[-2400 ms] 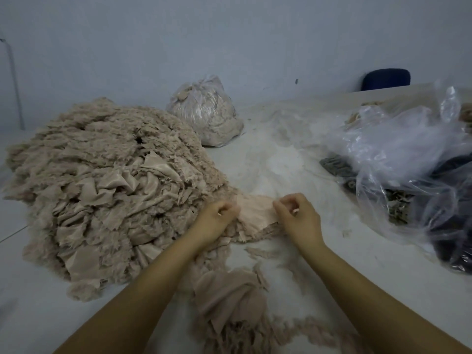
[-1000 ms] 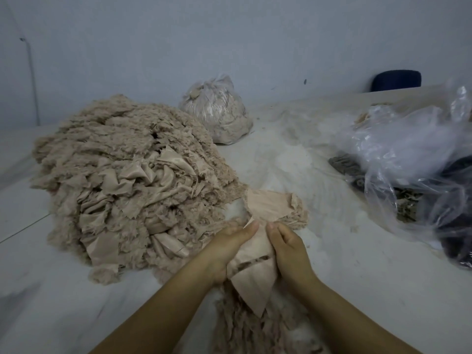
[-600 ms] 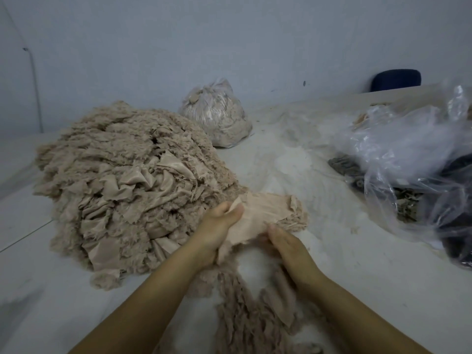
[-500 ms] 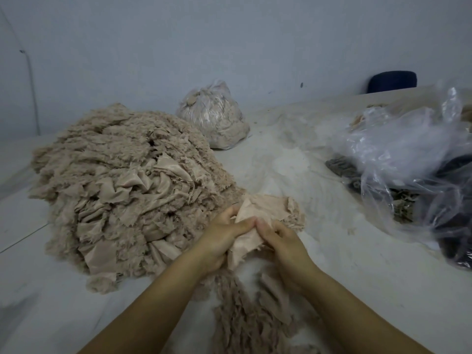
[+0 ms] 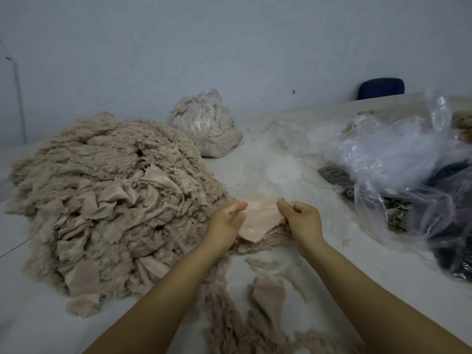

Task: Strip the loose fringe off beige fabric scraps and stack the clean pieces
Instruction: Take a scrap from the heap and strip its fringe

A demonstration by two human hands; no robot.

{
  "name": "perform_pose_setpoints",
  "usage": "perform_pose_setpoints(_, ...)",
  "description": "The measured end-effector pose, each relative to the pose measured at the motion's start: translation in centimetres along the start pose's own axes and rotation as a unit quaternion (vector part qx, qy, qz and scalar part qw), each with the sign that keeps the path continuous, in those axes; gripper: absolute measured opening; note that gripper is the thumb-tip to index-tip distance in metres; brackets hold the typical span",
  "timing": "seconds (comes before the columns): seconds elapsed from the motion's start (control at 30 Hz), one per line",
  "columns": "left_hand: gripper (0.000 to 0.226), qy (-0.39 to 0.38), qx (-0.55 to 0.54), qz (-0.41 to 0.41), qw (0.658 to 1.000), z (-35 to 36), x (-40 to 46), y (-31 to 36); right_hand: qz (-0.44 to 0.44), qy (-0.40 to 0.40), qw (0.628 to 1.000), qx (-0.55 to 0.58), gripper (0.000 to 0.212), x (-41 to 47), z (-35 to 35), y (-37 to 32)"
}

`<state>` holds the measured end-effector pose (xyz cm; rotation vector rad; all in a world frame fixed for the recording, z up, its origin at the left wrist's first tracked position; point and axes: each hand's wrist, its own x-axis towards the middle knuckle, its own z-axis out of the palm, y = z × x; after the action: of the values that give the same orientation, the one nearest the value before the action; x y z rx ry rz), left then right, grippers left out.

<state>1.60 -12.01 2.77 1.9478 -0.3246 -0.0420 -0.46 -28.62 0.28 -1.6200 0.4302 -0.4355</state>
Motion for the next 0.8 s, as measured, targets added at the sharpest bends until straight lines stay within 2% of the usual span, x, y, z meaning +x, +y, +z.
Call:
perform_pose_setpoints(0.13,0.052,-0.052,-0.067,-0.004,0.996,0.0,-0.2,-0.7,-0.057,-0.009,0.998,0.0,0.038,0.1,0.0,-0.2)
perform_pose_setpoints(0.2,0.064,-0.011,0.005,0.027,1.0,-0.2,0.0,-0.6,-0.09,-0.037,0.995,0.022,0.031,-0.1,0.3,-1.0)
perform_pose_setpoints(0.27,0.071,0.036,0.062,0.071,0.995,-0.4,0.4,-0.1,-0.113,-0.096,0.988,0.043,0.024,-0.5,0.9,-2.2)
perform_pose_setpoints(0.33,0.058,0.03,0.037,0.089,0.995,-0.7,1.0,0.7,-0.124,-0.14,0.981,0.055,0.018,-0.9,1.5,-3.4)
perform_pose_setpoints(0.4,0.018,0.003,-0.026,0.089,0.996,-0.7,1.4,1.8,-0.113,-0.147,0.979,0.078,0.012,-1.2,1.8,-4.1)
perform_pose_setpoints(0.43,0.013,0.02,-0.041,0.09,0.995,-0.7,1.7,2.2,-0.087,-0.159,0.978,0.1,0.011,-1.3,1.7,-4.2)
perform_pose_setpoints(0.5,0.024,0.071,-0.07,0.065,0.993,-0.7,2.2,2.6,-0.011,-0.22,0.965,0.141,0.021,-1.5,1.4,-4.1)
perform_pose_setpoints(0.57,0.023,0.114,-0.118,0.029,0.986,-0.9,2.7,2.8,0.041,-0.25,0.958,0.133,0.033,-1.6,1.0,-3.8)
perform_pose_setpoints(0.67,0.012,0.146,-0.123,0.02,0.981,-1.0,3.2,2.4,0.06,-0.165,0.975,0.136,0.029,-0.9,0.2,-3.4)
perform_pose_setpoints(0.8,0.014,0.107,-0.162,-0.001,0.981,-0.7,2.9,1.6,0.02,-0.108,0.987,0.121,0.018,0.3,-0.6,-3.5)
